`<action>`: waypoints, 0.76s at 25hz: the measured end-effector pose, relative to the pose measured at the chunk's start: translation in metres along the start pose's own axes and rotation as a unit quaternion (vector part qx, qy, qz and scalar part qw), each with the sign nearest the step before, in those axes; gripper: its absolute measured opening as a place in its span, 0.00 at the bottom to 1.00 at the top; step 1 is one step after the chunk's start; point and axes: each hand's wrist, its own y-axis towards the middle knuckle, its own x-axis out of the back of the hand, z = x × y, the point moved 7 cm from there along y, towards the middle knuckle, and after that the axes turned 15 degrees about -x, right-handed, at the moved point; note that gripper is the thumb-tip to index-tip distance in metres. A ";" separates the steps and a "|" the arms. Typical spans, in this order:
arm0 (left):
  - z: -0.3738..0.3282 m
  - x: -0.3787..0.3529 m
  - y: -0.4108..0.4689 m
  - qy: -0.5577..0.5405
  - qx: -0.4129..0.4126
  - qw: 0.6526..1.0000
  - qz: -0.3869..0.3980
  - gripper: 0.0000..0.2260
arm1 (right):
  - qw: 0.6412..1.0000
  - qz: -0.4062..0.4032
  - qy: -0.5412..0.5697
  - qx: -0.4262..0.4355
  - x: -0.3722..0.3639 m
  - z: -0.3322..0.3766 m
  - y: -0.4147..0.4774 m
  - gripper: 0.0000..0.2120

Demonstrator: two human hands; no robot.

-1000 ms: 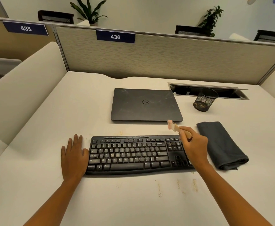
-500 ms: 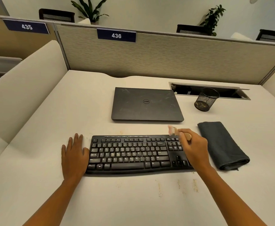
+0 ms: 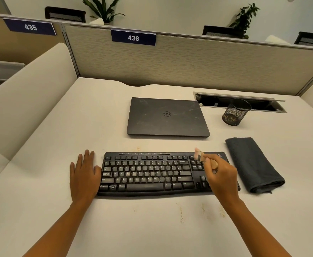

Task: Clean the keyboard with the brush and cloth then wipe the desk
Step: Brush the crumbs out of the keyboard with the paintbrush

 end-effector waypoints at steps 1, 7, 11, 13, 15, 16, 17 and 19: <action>0.000 0.000 0.000 0.000 0.000 1.000 0.000 0.24 | 1.000 0.006 -0.002 0.006 -0.003 0.001 -0.003 0.18; 0.000 0.000 0.000 -0.004 0.002 1.000 0.003 0.24 | 0.999 0.024 0.012 -0.017 -0.011 0.007 0.009 0.14; 0.000 0.000 0.000 -0.003 0.002 1.000 -0.001 0.24 | 0.999 0.002 0.044 -0.027 0.001 0.002 -0.006 0.21; 0.000 0.000 -0.001 -0.004 0.002 1.000 -0.001 0.24 | 0.999 0.015 0.024 -0.032 -0.009 -0.001 -0.004 0.14; 0.000 0.001 -0.001 -0.005 0.001 1.000 0.000 0.24 | 0.999 0.027 0.012 -0.041 -0.018 0.002 0.005 0.11; 0.000 0.001 -0.001 -0.006 0.001 1.000 0.001 0.24 | 0.999 0.028 0.015 -0.044 -0.019 0.003 0.009 0.12; -0.001 0.002 -0.002 -0.007 0.002 1.000 0.000 0.24 | 0.998 0.025 0.026 -0.053 -0.016 0.005 0.011 0.13; -0.001 0.002 -0.002 -0.006 0.004 1.000 0.000 0.24 | 0.997 0.009 0.044 -0.069 -0.008 0.006 0.008 0.12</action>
